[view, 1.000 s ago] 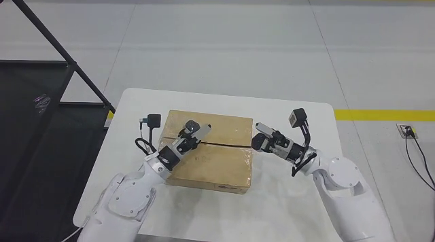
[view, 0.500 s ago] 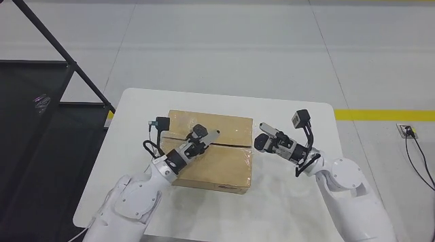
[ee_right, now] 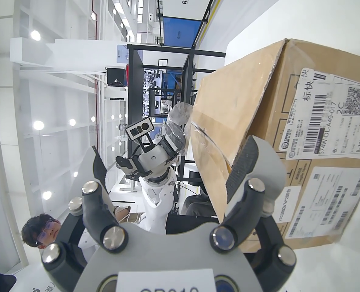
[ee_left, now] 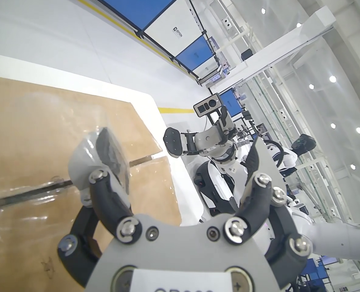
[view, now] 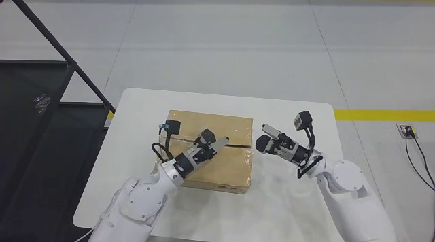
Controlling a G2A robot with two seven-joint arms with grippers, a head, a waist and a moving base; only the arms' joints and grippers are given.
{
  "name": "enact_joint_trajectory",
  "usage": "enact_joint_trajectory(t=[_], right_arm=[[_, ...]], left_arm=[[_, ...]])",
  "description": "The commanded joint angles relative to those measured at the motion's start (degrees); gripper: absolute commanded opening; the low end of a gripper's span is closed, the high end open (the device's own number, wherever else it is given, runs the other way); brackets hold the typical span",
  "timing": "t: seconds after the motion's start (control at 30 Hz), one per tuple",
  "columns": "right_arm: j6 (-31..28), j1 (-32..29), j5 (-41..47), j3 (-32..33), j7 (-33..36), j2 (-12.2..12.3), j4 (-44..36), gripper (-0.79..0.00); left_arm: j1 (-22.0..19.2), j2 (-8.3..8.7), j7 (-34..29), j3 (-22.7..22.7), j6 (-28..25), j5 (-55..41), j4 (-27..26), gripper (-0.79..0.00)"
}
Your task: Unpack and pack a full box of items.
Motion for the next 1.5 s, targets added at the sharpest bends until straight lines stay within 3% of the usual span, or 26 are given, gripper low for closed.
enact_joint_trajectory(t=[0.0, 1.47], right_arm=[[-0.1, -0.1, 0.1, 0.1, 0.0, 0.1, 0.0, 0.0], [-3.1, -6.1, 3.8, 6.3, -0.2, 2.1, -2.7, 0.0]], left_arm=[[-0.3, -0.13, -0.1, 0.4, 0.2, 0.1, 0.2, 0.0], [-7.5, -4.25, 0.8, 9.3, 1.8, 1.5, 7.5, 0.0]])
